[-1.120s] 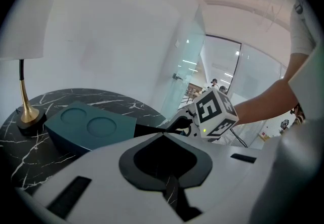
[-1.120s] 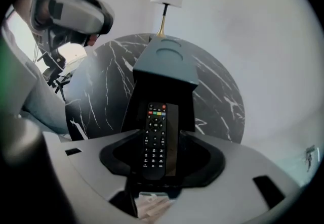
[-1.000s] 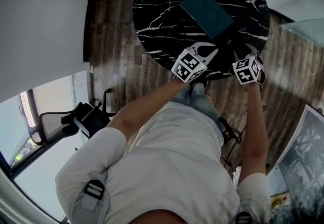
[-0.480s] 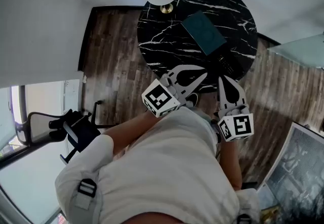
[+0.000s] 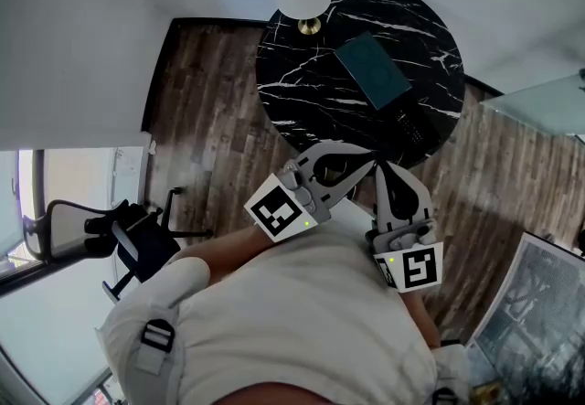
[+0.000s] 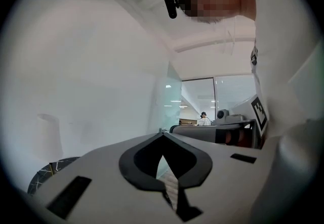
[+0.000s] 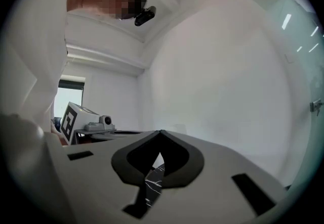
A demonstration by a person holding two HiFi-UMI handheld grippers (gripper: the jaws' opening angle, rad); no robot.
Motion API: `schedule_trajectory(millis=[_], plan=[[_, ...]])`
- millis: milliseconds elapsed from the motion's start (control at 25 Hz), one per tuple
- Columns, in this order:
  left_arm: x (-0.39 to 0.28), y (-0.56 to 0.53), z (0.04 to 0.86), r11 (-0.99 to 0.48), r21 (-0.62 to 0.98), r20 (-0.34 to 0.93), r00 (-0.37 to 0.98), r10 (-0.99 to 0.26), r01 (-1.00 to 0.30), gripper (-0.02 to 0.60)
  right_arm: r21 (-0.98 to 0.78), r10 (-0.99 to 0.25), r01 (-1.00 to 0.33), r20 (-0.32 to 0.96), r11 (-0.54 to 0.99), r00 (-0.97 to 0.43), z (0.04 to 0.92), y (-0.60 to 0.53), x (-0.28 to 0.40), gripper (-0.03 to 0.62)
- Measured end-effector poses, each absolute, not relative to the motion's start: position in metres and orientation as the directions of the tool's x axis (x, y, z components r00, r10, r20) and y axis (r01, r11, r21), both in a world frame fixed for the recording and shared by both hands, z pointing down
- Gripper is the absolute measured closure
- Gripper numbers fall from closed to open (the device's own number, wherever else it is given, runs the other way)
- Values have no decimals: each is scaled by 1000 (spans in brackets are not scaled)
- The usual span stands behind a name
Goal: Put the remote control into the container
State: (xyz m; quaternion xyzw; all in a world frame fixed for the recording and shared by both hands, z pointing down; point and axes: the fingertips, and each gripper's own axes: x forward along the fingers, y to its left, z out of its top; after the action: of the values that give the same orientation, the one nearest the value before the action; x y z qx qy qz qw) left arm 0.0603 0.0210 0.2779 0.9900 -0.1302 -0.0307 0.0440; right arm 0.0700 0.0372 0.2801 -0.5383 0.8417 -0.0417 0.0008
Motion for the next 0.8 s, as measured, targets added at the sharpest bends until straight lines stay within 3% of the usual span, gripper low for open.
schedule_trajectory(millis=[800], plan=[[41,11,281,-949,149,-51,956,-288,-278,580,-74,-918,-922,89,380,-386,285,26,54,586]])
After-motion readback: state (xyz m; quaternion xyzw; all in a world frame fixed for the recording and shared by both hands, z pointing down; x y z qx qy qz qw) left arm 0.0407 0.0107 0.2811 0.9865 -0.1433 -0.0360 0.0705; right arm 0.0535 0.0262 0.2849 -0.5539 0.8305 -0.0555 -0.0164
